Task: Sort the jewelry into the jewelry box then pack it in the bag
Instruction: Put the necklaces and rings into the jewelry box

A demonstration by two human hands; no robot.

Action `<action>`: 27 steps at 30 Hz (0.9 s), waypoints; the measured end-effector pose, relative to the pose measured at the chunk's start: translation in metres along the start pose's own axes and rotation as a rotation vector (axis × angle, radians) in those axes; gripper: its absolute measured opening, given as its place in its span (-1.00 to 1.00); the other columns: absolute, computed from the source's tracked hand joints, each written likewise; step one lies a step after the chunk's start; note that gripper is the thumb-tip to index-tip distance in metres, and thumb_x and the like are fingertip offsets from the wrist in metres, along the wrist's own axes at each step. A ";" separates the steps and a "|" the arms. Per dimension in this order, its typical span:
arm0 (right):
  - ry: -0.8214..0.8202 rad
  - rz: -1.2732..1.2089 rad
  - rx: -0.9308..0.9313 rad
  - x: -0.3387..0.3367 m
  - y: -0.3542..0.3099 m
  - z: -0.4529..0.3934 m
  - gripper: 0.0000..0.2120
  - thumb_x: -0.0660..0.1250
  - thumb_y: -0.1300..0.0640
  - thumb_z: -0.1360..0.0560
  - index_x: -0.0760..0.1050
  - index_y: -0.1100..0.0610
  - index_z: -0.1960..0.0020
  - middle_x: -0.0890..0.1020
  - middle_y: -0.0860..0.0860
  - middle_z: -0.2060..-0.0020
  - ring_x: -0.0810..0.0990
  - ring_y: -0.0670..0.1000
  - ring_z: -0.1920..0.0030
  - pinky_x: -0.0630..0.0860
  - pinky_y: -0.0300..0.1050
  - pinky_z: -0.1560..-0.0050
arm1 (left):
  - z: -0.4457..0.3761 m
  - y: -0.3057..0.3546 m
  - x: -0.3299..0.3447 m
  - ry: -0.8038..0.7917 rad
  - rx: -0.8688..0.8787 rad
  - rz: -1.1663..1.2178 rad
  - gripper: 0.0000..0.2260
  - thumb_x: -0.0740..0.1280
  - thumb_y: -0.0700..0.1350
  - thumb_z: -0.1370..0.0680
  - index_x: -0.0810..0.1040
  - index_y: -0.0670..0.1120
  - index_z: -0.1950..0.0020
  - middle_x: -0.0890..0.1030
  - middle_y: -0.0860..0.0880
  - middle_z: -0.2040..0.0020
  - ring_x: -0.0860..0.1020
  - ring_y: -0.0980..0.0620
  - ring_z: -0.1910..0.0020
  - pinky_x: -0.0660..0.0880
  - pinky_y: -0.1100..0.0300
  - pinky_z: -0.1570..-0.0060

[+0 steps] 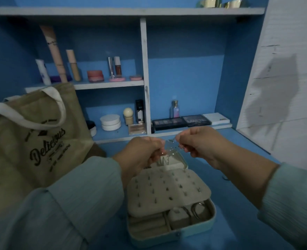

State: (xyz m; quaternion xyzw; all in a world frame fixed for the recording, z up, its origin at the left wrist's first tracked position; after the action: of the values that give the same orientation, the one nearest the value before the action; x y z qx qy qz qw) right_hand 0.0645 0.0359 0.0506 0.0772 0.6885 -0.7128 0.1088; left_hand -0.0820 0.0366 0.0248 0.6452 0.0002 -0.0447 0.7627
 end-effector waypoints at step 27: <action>-0.012 1.049 -0.352 0.043 0.021 -0.081 -0.88 0.31 0.14 -0.46 0.61 0.05 0.06 0.52 0.01 0.12 0.50 0.03 0.06 0.37 -0.22 0.16 | -0.081 -0.023 0.015 -0.111 0.020 -0.989 -0.79 0.25 -0.10 -0.56 0.64 -0.08 -0.09 0.65 -0.07 0.04 0.49 0.10 0.29 0.39 0.29 0.37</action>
State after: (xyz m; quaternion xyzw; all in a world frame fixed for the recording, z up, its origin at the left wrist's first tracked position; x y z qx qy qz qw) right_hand 0.0257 0.1140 0.0157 0.3864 0.6659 -0.4375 0.4647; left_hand -0.0637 0.1115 -0.0123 0.5717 0.2650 -0.4355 0.6429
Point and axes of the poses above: each hand's wrist, its own z-axis away from the middle knuckle, its own x-axis out of the palm, y = z × x, the point moved 10 cm from there along -z, towards the middle knuckle
